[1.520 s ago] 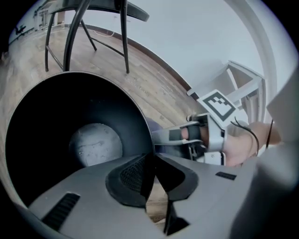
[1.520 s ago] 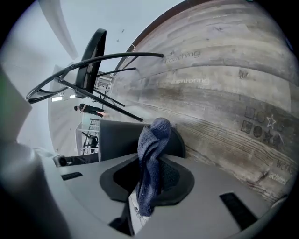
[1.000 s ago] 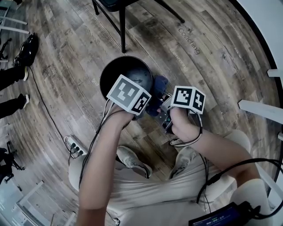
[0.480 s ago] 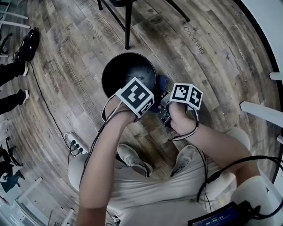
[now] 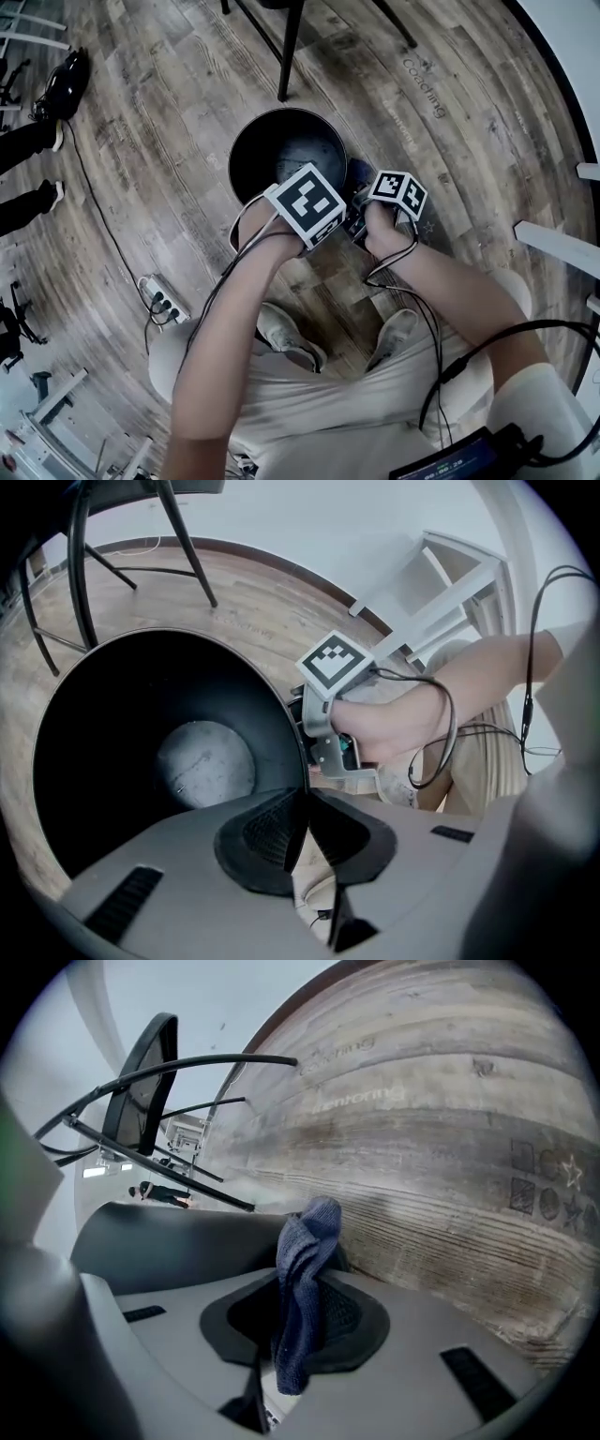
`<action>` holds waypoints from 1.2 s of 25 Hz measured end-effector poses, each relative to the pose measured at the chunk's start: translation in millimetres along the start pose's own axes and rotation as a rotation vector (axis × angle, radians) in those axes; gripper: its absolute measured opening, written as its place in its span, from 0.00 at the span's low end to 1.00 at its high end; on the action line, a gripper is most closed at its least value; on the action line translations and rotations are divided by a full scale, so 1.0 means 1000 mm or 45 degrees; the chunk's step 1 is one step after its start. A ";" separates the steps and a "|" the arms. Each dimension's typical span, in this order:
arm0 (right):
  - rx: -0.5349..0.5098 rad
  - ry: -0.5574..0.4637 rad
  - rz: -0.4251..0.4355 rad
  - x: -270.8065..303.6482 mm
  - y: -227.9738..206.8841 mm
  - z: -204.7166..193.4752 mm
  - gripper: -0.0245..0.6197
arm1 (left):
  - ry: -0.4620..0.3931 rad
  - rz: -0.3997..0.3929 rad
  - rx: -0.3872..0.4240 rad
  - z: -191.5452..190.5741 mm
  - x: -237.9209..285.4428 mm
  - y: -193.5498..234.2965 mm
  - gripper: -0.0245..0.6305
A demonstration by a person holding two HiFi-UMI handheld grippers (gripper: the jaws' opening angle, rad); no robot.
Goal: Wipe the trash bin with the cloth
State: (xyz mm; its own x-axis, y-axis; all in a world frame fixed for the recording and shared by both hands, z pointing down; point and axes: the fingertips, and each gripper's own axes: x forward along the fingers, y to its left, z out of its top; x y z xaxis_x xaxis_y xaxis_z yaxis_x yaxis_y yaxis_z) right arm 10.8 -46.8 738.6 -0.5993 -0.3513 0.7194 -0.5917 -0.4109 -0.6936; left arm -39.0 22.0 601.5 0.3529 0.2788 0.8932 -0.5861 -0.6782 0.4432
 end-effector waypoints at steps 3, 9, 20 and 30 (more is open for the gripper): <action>0.030 0.006 -0.002 0.016 -0.015 -0.001 0.14 | -0.021 -0.013 0.007 -0.001 0.000 0.000 0.12; 0.002 0.084 -0.052 0.042 -0.045 -0.007 0.14 | -0.079 -0.041 -0.006 0.000 -0.001 0.000 0.12; -0.061 0.022 -0.120 0.024 -0.036 0.001 0.14 | -0.097 -0.077 -0.055 -0.001 0.000 0.000 0.13; -0.094 -0.039 -0.055 -0.028 -0.001 0.009 0.14 | -0.274 -0.033 -0.272 0.026 -0.001 0.004 0.13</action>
State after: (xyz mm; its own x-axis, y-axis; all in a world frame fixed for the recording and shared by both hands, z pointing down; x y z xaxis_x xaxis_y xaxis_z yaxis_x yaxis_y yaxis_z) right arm 32.8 -44.4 719.2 -0.5560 -0.3606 0.7489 -0.6558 -0.3633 -0.6617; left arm -22.5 1.4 599.8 0.5027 0.1281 0.8549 -0.7069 -0.5084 0.4918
